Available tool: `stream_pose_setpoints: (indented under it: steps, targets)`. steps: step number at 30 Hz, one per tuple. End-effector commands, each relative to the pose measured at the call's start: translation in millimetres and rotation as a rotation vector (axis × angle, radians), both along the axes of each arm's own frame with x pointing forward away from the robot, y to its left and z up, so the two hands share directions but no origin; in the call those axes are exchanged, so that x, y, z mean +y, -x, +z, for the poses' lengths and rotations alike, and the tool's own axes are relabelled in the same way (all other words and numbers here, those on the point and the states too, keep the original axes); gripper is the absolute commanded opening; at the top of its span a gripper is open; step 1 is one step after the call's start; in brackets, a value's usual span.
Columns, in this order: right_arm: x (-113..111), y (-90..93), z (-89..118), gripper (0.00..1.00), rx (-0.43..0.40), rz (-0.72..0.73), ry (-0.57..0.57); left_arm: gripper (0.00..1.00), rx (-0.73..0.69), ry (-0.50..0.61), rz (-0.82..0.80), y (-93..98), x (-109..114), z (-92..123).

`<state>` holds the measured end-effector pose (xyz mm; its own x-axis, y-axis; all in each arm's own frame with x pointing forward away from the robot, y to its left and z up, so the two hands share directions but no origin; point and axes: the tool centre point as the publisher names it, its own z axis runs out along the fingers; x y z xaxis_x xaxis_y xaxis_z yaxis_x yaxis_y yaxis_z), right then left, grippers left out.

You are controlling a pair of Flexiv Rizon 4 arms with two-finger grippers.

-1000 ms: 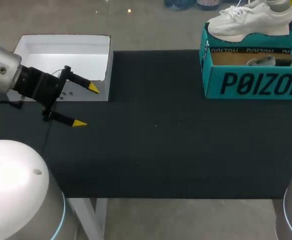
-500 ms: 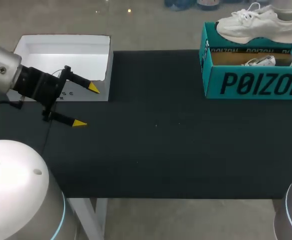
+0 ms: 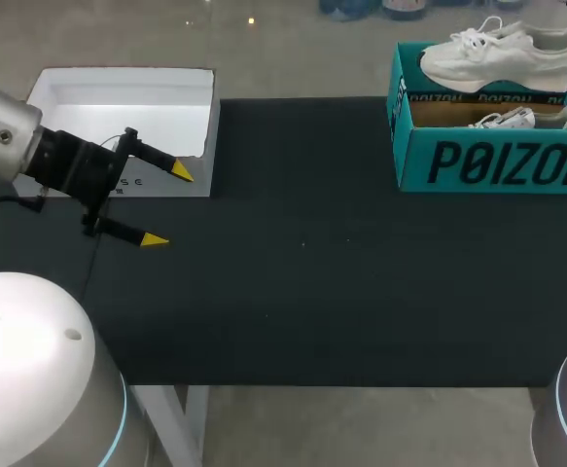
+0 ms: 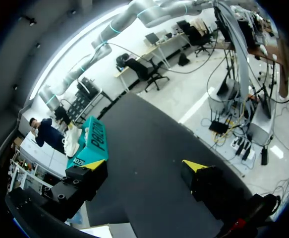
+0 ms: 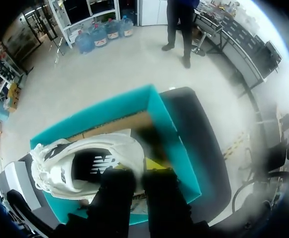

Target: Take the shoe out of the shoebox, open the shoe tongue, remove and reinsert the insole, then place the shoe into the shoebox

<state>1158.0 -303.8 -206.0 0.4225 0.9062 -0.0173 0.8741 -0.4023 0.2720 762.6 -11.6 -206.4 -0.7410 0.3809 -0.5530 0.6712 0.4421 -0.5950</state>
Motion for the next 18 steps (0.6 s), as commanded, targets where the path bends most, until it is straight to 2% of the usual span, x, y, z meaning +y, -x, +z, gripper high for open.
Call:
stream_pose_setpoints:
  steps: [1, 9, 18]
  targets:
    - [1.0, -10.2, -2.8, 0.0, 0.008, 0.001, 0.003, 1.0, 0.001, -0.004, 0.0, 0.3, 0.1, 0.7]
    - [2.7, -19.0, -13.2, 0.0, 0.007, 0.0, 0.023, 1.0, 0.001, -0.004, 0.0, 0.3, 0.1, 0.7]
    - [-10.9, -37.1, -33.6, 0.0, -0.003, -0.028, 0.016, 1.0, 0.001, -0.004, 0.0, 0.3, 0.1, 0.7]
